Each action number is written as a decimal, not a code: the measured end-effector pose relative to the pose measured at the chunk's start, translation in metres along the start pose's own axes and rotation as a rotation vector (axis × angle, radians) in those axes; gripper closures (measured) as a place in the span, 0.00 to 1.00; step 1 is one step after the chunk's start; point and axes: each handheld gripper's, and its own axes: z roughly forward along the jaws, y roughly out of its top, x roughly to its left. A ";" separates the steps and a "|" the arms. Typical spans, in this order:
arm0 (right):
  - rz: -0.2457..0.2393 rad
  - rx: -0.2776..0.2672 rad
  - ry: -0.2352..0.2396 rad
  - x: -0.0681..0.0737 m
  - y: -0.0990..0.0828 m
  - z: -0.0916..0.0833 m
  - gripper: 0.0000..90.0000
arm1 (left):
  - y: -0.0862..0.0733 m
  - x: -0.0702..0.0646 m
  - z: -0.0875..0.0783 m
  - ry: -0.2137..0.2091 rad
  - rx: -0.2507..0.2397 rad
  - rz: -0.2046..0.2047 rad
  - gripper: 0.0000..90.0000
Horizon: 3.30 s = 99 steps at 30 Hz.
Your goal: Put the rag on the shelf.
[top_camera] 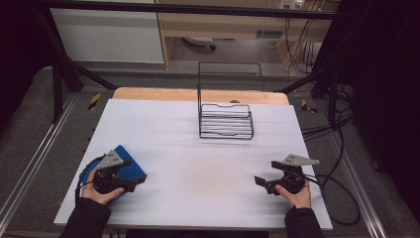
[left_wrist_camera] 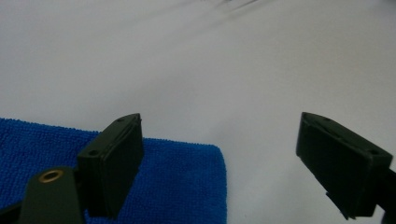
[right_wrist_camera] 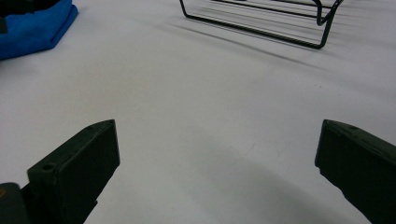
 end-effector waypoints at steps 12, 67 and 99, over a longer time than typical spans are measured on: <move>-0.002 0.010 0.000 0.001 -0.001 0.002 0.01 | -0.002 -0.005 0.002 0.016 0.094 -0.002 0.39; -0.002 0.016 0.002 0.000 0.000 0.003 0.01 | 0.005 -0.013 0.010 0.063 0.124 -0.100 0.97; -0.010 0.031 -0.014 0.001 -0.001 0.005 0.01 | 0.038 -0.064 0.041 0.009 0.089 -0.065 0.97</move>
